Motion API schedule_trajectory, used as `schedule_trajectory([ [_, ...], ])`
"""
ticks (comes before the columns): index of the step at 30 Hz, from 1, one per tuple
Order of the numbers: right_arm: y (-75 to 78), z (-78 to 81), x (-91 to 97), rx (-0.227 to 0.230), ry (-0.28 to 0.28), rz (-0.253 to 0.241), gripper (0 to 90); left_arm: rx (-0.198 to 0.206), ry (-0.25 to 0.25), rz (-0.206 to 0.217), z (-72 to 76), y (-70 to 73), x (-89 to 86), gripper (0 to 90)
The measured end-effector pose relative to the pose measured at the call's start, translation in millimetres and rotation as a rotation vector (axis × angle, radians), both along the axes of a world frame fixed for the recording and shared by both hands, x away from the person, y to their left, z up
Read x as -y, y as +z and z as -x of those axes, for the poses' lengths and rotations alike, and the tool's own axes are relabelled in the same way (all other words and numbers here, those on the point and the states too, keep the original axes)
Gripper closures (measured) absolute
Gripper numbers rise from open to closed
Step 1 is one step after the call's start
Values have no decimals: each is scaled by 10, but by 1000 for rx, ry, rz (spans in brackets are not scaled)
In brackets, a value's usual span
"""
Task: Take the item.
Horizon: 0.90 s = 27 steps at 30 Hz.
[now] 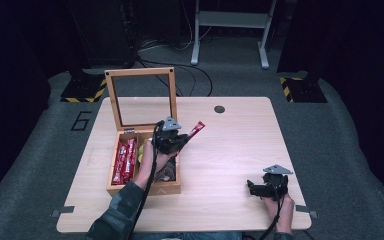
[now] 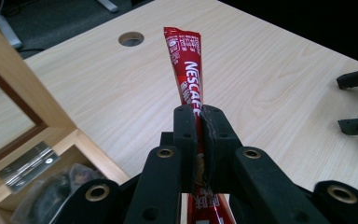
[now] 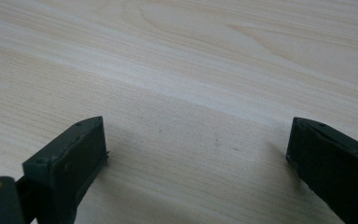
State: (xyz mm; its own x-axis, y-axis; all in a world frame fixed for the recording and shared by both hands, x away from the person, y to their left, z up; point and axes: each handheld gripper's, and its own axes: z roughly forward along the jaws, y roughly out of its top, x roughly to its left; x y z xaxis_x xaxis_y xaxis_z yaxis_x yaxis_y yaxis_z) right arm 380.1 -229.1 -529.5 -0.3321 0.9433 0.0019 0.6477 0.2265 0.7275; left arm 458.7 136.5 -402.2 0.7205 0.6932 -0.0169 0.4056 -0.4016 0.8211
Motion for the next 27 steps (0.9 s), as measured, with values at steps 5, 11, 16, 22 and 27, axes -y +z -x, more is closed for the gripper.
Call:
schedule_trajectory([
  [5,-1,0,1,3,1,-1,45,-8,-7,3,-13,-28,94,848],
  [11,0,1,0,1,0,1,46,-24,-20,0,-48,-98,203,848],
  [16,0,1,0,1,1,1,47,-40,-20,4,-71,-147,305,848],
  [22,0,0,0,1,1,1,48,-56,-33,2,-82,-216,476,848],
  [27,-1,0,0,2,2,0,48,-62,-33,10,-89,-248,555,848],
])
